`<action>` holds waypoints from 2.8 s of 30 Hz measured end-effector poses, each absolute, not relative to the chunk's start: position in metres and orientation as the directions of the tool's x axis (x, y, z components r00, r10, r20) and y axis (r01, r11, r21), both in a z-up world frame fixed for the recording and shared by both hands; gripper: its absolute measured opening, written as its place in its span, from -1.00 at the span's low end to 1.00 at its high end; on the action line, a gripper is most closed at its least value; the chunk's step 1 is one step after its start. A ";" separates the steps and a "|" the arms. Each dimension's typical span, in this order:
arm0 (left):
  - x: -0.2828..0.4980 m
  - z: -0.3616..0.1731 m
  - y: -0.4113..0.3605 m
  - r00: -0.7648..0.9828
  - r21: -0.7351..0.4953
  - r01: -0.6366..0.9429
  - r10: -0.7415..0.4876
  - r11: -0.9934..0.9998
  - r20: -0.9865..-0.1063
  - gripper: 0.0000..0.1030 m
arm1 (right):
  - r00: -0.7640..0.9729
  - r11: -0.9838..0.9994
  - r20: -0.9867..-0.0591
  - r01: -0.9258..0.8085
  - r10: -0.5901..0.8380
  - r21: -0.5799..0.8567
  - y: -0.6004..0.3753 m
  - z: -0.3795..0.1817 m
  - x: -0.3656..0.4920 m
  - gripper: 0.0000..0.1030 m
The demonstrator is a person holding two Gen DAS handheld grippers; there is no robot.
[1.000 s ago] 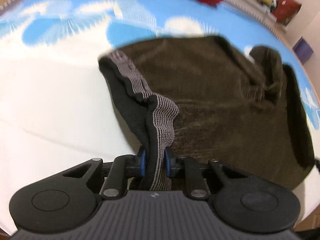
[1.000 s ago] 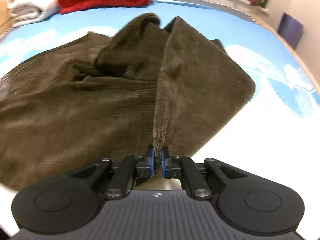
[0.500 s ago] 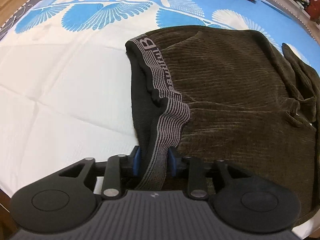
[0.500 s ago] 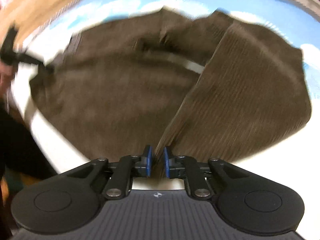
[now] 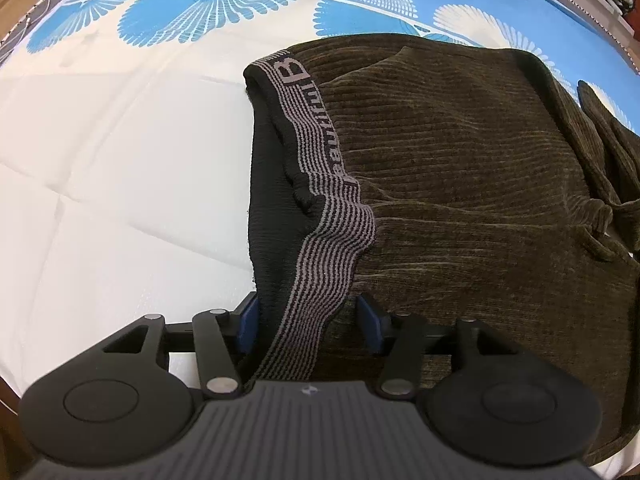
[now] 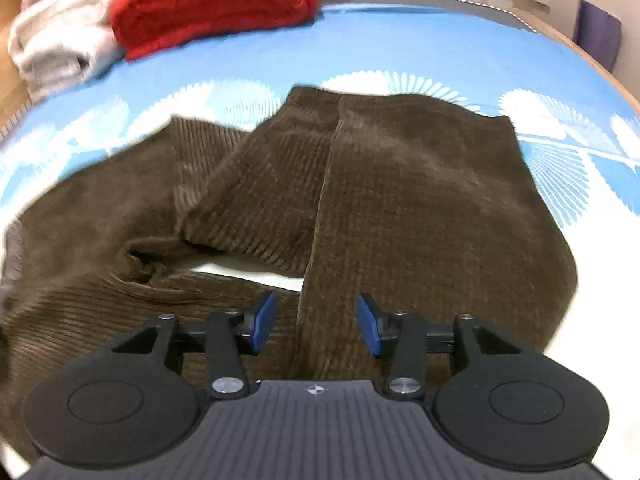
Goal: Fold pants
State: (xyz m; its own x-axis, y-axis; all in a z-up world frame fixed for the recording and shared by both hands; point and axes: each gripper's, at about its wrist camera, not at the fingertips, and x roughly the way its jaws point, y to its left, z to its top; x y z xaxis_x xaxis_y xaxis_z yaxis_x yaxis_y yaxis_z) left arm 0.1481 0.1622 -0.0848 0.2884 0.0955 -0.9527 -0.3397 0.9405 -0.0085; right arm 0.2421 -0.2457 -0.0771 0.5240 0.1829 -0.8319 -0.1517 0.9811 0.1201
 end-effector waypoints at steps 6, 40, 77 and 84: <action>0.151 -0.088 0.162 0.294 0.013 -0.282 0.099 0.959 -0.951 0.23 | 0.493 0.981 -0.869 -0.187 0.043 -0.058 -0.219 -0.103 0.259 -0.34; 0.136 -0.092 0.147 0.264 0.091 -0.218 0.149 0.972 -0.953 0.29 | 0.617 0.981 -0.778 0.050 0.118 0.188 -0.463 -0.032 0.114 -0.49; 0.142 -0.097 0.130 0.265 0.160 -0.190 0.207 0.969 -0.942 0.44 | 0.667 0.891 -0.703 0.442 -0.247 0.106 -0.530 -0.041 0.172 -0.87; 0.142 -0.097 0.130 0.263 0.154 -0.191 0.202 0.969 -0.943 0.44 | 0.284 0.396 -0.946 0.895 -0.154 0.204 -0.648 -0.122 0.073 -0.87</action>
State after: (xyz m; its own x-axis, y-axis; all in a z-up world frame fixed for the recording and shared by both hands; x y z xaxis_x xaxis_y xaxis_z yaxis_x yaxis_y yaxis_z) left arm 0.1415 0.1304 -0.0968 0.2634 0.2022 -0.9433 -0.1909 0.9694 0.1545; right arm 0.0727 -0.6477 -0.1217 0.2841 -0.1544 -0.9463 0.8952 0.3963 0.2040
